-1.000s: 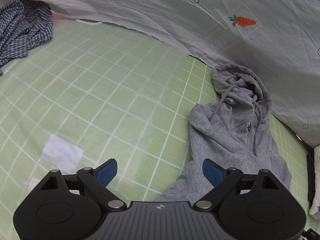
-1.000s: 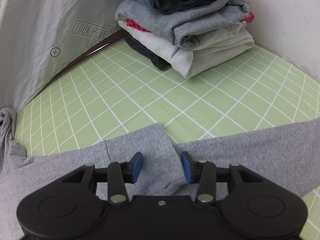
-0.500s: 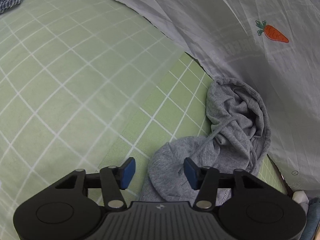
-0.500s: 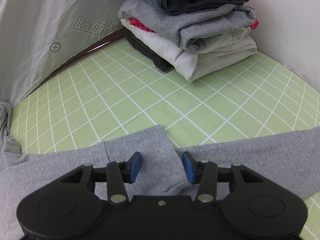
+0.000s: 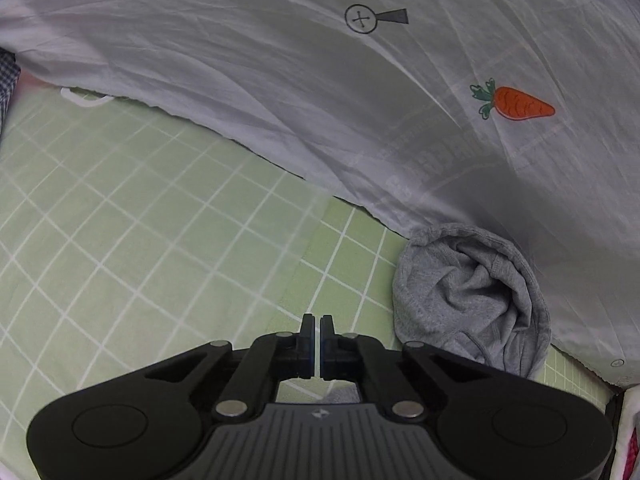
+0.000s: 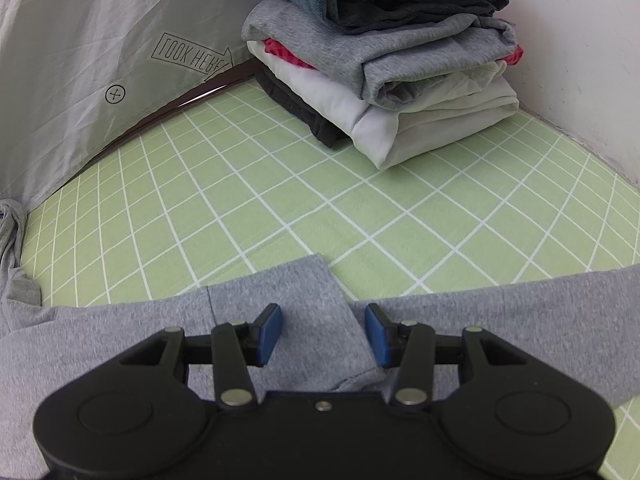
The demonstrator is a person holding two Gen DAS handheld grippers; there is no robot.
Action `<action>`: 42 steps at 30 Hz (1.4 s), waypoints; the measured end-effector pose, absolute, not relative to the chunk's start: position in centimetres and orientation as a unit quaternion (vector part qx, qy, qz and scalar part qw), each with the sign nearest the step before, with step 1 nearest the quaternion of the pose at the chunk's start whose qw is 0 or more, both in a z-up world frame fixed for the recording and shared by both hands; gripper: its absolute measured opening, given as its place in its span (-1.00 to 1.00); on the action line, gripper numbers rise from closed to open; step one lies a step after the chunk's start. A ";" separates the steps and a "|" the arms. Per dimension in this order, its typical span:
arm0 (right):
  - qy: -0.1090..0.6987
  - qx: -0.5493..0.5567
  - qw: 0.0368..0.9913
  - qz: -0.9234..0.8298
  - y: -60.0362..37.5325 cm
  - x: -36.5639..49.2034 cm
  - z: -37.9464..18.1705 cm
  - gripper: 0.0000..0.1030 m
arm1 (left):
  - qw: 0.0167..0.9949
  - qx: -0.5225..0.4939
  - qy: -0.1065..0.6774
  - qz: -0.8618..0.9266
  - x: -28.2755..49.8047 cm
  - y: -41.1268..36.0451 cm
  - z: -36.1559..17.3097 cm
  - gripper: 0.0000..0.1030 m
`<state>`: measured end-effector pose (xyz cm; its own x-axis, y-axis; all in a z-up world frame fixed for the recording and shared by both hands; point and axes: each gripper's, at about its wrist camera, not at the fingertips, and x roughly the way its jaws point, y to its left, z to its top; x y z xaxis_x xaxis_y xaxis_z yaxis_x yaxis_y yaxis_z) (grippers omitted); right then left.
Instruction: Fold clothes
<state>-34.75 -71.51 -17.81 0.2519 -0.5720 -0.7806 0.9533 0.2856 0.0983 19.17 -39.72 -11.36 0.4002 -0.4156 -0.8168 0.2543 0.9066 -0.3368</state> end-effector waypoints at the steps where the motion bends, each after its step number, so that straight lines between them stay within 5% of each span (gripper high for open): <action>1: 0.322 0.295 0.734 -0.520 -71.5 -34.8 -17.8 -0.09 | 0.829 -0.064 0.513 -0.212 18.5 -39.7 -11.4 -0.56; 15: 0.322 0.291 0.736 -0.519 -71.5 -34.8 -17.9 -0.08 | 0.793 0.054 0.524 -0.307 9.7 -39.1 -15.8 -0.51; 34: 0.320 0.280 0.746 -0.513 -71.2 -35.0 -18.0 -0.08 | 0.781 -0.101 0.537 -0.304 18.6 -41.2 -17.2 -0.70; 42: 0.324 0.282 0.745 -0.510 -71.2 -35.0 -17.8 -0.07 | 0.828 -0.129 0.479 -0.262 20.1 -39.5 -13.2 -0.73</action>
<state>-35.00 -71.19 -17.81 0.2689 -0.5775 -0.7708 0.9434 0.3194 0.0898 20.13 -39.54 -13.21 0.4040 -0.5568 -0.7258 0.3101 0.8298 -0.4639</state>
